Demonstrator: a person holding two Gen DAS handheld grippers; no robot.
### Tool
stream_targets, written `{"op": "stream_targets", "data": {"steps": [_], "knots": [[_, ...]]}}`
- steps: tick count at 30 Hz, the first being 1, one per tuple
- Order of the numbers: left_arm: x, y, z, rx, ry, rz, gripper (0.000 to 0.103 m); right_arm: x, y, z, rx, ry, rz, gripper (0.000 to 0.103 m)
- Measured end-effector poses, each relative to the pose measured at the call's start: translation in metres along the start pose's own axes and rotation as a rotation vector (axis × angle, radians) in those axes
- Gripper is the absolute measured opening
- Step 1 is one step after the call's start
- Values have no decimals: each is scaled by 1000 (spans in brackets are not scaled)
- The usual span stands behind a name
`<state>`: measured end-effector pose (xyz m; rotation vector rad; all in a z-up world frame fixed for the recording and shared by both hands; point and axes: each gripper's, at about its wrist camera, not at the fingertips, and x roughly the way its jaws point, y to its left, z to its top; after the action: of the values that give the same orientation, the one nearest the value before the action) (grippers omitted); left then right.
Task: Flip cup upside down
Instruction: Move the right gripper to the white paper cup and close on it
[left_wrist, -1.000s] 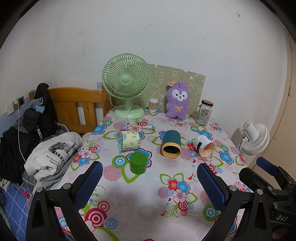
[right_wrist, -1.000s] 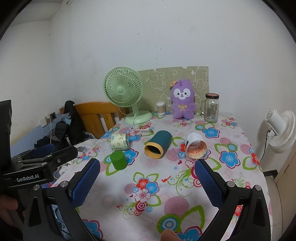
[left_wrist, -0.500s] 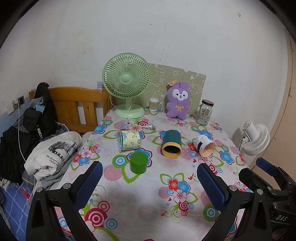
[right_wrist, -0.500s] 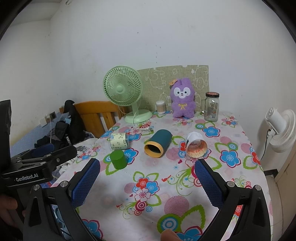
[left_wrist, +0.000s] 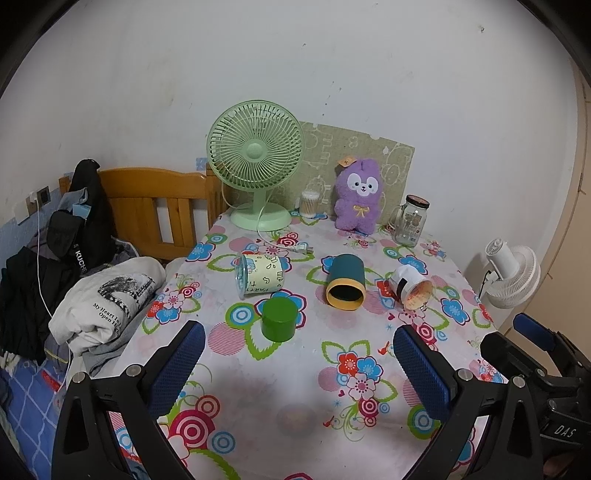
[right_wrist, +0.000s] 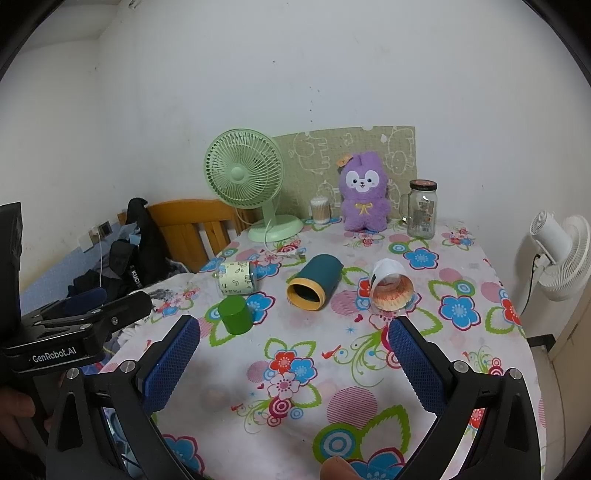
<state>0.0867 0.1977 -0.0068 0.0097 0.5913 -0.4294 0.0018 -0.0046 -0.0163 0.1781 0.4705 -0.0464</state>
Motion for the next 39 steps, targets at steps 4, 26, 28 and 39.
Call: {"op": "stream_targets", "data": {"steps": [4, 26, 28, 39], "knots": [[0, 2, -2, -1, 2, 1, 103, 1, 0, -1, 1, 2, -1, 103], [40, -6, 0, 23, 76, -10, 103, 41, -35, 14, 52, 123, -68, 103], [48, -9, 3, 32, 86, -11, 103, 51, -44, 20, 56, 141, -74, 103], [112, -39, 33, 120, 156, -28, 103, 141, -105, 65, 87, 312, -98, 103]]}}
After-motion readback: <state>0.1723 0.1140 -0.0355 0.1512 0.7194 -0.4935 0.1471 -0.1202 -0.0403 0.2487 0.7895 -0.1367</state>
